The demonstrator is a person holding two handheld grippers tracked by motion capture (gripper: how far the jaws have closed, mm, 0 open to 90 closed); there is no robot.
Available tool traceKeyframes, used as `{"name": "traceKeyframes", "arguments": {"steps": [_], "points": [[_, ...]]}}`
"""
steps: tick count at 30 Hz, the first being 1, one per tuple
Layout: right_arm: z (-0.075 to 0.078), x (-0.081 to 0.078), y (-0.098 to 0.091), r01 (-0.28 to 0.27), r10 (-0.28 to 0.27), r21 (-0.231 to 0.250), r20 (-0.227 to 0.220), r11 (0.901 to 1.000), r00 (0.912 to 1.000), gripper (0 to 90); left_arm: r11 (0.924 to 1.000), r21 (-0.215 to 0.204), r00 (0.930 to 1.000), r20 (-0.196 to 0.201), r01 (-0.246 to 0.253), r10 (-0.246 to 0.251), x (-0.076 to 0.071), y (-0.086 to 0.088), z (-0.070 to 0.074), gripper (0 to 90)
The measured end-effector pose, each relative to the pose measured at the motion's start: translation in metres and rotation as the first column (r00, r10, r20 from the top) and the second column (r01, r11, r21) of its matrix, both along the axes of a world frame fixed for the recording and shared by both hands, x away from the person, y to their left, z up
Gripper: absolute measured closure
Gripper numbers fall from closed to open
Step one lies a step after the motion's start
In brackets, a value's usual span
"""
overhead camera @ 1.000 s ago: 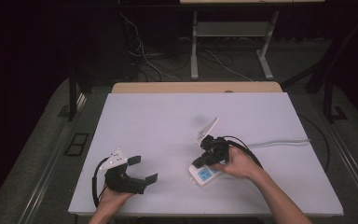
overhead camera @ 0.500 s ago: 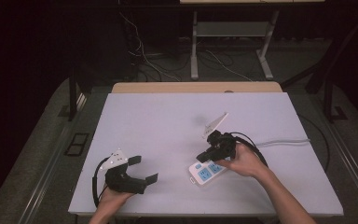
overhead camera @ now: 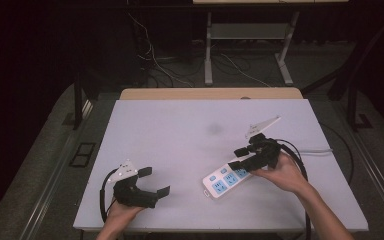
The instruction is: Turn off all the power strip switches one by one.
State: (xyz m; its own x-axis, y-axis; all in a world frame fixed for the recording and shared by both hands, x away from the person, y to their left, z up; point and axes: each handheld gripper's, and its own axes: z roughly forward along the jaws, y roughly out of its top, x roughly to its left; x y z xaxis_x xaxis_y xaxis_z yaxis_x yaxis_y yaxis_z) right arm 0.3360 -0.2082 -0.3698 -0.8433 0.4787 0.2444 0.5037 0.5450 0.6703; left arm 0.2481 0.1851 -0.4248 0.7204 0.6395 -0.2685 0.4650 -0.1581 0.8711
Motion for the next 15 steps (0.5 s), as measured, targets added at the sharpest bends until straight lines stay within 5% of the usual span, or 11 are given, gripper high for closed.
{"name": "traceKeyframes", "arguments": {"steps": [7, 15], "points": [[0.001, -0.020, -0.030, 0.122, -0.123, 0.051, 0.017, 0.9912, 0.9922, 0.9, 1.0000, 0.003, 1.0000, -0.001, 0.008, -0.008, 0.000, -0.003, 0.000, 0.0], [0.000, -0.042, -0.053, 0.195, -0.199, 0.088, 0.040, 0.9769, 0.9792, 0.4, 1.0000, 0.004, 1.0000, -0.001, 0.004, -0.004, 0.000, -0.002, 0.000, 0.0]]}}
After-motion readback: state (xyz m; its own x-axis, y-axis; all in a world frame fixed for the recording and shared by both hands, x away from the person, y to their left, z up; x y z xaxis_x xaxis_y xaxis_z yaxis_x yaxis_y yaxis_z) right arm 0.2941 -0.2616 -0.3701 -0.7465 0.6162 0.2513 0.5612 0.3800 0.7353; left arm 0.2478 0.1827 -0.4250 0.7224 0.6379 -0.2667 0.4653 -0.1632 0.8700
